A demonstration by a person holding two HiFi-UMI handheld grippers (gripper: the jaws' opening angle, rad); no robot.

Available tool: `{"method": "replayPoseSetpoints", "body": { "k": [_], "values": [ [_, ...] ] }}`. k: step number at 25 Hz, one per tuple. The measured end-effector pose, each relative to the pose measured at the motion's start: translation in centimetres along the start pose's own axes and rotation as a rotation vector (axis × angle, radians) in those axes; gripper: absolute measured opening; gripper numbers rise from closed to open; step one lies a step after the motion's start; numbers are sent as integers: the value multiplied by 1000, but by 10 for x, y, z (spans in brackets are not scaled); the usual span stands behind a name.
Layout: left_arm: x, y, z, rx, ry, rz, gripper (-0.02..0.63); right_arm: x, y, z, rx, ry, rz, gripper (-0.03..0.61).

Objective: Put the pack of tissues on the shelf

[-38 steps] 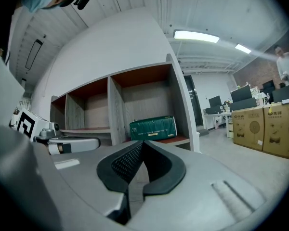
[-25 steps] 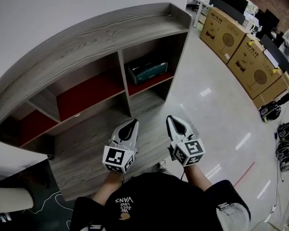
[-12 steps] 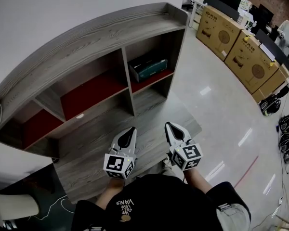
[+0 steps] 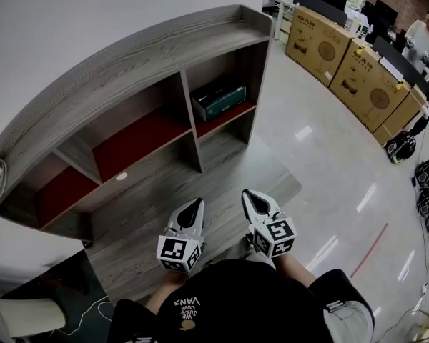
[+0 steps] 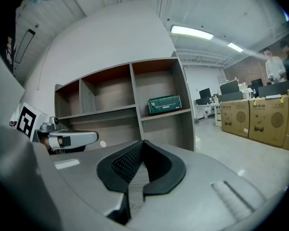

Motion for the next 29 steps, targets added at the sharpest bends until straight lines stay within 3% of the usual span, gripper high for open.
{"method": "replayPoseSetpoints", "body": {
  "k": [29],
  "values": [
    [-14, 30, -1, -63, -19, 47, 52, 0, 28, 12, -2, 10, 79, 5]
  ]
}}
Point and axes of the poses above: the fingertips, and each gripper's own axes: x forward along the fingers, z to its left, y out of its underside, the point moved 3 cm from there along -x, backward along the fingers, and after that the axes turned 5 degrees about y, right-handed, at the moved point
